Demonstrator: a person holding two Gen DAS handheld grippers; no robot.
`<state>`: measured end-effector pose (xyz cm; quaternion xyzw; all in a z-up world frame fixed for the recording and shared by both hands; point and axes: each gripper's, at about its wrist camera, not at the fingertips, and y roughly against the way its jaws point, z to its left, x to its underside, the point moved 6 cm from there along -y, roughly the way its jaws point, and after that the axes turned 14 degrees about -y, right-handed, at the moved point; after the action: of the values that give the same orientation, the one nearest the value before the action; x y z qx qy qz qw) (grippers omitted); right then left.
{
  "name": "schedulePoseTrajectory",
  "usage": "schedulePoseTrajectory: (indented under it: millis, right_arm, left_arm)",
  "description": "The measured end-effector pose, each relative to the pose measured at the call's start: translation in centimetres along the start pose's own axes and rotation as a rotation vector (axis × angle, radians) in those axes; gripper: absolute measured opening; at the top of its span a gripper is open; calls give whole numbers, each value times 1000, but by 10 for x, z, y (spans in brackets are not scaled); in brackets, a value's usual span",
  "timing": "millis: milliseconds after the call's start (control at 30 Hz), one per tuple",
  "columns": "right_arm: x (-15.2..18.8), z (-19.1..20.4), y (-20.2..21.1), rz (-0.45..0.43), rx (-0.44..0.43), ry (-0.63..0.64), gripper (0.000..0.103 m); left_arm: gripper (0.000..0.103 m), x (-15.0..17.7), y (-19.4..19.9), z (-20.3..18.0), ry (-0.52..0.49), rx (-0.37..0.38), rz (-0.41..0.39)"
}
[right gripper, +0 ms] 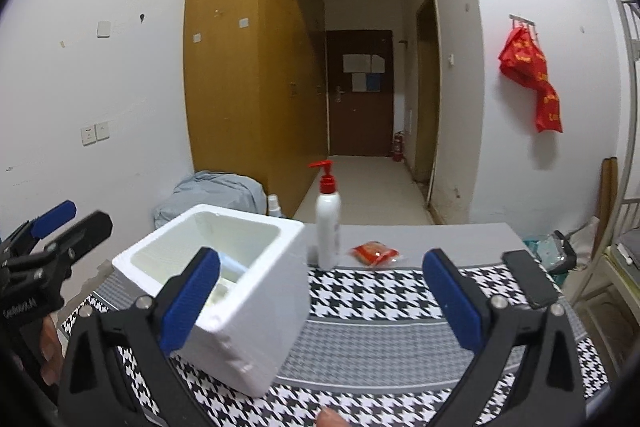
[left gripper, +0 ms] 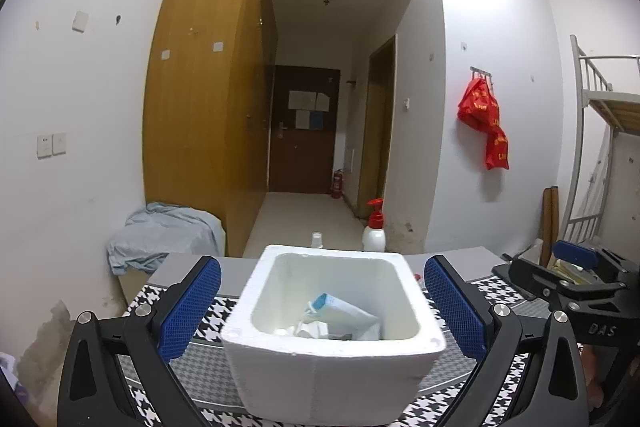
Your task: Organize soft objects
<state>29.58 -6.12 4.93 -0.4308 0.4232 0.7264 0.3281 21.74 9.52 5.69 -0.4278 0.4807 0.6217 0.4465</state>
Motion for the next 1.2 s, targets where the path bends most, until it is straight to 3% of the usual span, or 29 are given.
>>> schedulePoseTrajectory:
  millis: [267,567,733,967,1200]
  right_arm:
    - [10,-7,29,-45,7,17,103]
    - [34,-12,53,-62,-34,0,103]
    - [47,-12,66,-112,-23,25,103]
    - [63,-18,67,-102,-33,20,103]
    - [78,-23,67,-71,-37,-6,103]
  left_arm:
    - [102,4,18,-9,4,2,-9]
    - [102,13,49,-23,-53,-37,-60]
    - [102,21,59,-29,-76,-33,-76]
    - [102,38,70,-34,-79,-44,-109]
    - [102,55,68,-43,-86,-14,-76]
